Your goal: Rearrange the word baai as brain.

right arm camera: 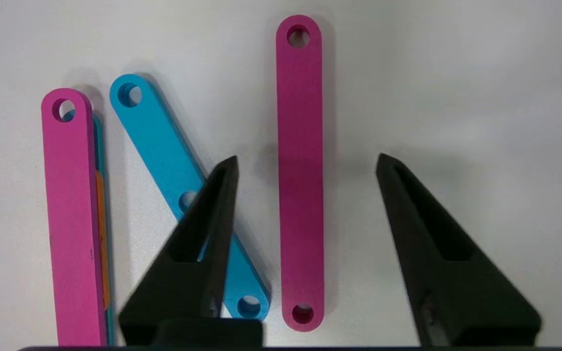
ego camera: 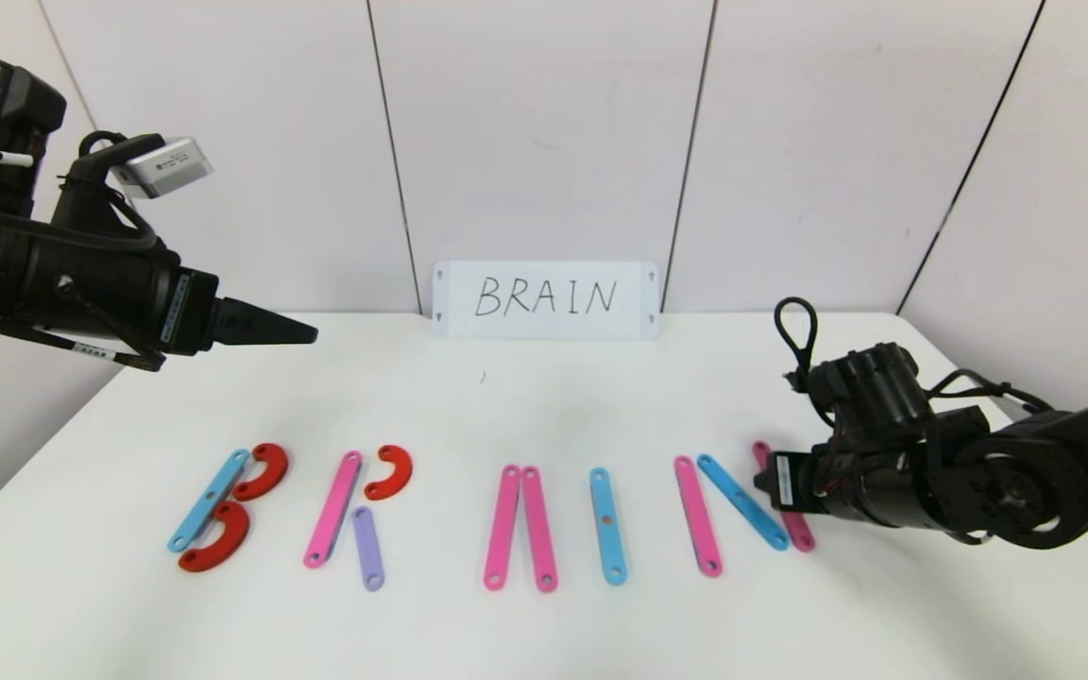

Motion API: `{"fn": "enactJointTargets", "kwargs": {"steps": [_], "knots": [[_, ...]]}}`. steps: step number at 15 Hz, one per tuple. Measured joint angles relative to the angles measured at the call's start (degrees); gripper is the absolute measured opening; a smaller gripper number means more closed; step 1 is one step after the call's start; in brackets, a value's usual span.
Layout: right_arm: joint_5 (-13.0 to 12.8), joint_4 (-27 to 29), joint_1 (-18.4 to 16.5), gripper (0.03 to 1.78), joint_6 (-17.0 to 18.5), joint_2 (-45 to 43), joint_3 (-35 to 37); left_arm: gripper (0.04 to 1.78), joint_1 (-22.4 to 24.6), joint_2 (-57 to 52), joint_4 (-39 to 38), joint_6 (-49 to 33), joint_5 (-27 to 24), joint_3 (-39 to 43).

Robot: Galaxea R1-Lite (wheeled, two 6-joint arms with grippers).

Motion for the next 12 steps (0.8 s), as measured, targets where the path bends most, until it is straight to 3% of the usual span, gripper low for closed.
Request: {"fn": "enactJointTargets", "kwargs": {"steps": [2,5,12], "knots": [[-0.06,-0.20,-0.30,1.39,0.02,-0.39,0.04,1.73,-0.05,0.00,0.00,0.00,-0.02,0.17],[-0.09,-0.18,-0.62,1.67,-0.09,-1.46,-0.83,1.73,-0.18,-0.05,-0.02,0.02,0.00,0.20],[0.35,0.41,0.00,1.74,-2.18,-3.17,-6.12,1.73,-0.20,-0.40,-0.02,0.00,0.09,0.37]]}}
